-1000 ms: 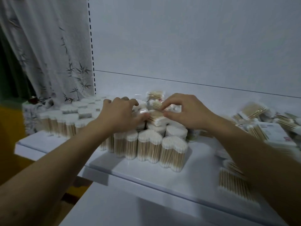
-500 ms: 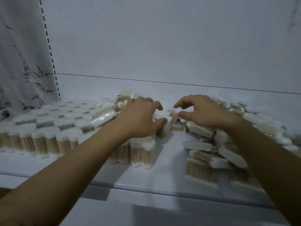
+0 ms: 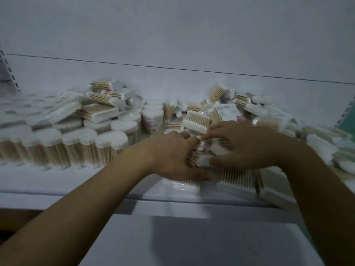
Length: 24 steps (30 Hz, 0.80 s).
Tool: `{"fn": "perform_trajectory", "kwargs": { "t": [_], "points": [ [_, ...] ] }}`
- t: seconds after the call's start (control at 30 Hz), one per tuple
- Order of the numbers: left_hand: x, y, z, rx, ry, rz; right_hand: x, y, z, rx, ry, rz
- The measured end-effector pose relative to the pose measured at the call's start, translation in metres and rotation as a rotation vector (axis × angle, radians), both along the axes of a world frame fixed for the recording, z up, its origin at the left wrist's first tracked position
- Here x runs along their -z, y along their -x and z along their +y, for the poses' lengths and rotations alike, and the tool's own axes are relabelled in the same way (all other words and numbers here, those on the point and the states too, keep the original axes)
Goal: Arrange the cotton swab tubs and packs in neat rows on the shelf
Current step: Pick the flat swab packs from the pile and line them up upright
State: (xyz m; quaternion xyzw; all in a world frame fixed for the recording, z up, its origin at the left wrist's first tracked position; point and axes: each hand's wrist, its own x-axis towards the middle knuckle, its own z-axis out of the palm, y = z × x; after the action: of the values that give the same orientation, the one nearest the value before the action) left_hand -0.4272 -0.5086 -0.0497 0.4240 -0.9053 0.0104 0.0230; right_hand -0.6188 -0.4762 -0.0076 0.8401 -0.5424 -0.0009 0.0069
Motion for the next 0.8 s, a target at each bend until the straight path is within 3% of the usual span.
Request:
{"fn": "perform_trajectory", "kwargs": {
  "t": [0.13, 0.43, 0.67, 0.8],
  "points": [
    [0.019, 0.011, 0.008, -0.118, 0.018, 0.147, 0.020, 0.001, 0.010, 0.011, 0.050, 0.015],
    [0.056, 0.016, 0.013, -0.212, -0.045, 0.766, 0.063, -0.007, 0.026, -0.042, 0.350, -0.077],
    [0.063, 0.012, 0.012, -0.259, -0.085, 0.748, 0.079, 0.001, 0.030, -0.145, 0.459, -0.228],
    [0.059, 0.011, 0.010, -0.249, -0.206, 0.877, 0.080, -0.002, 0.039, -0.232, 0.478, -0.359]
  ]
}}
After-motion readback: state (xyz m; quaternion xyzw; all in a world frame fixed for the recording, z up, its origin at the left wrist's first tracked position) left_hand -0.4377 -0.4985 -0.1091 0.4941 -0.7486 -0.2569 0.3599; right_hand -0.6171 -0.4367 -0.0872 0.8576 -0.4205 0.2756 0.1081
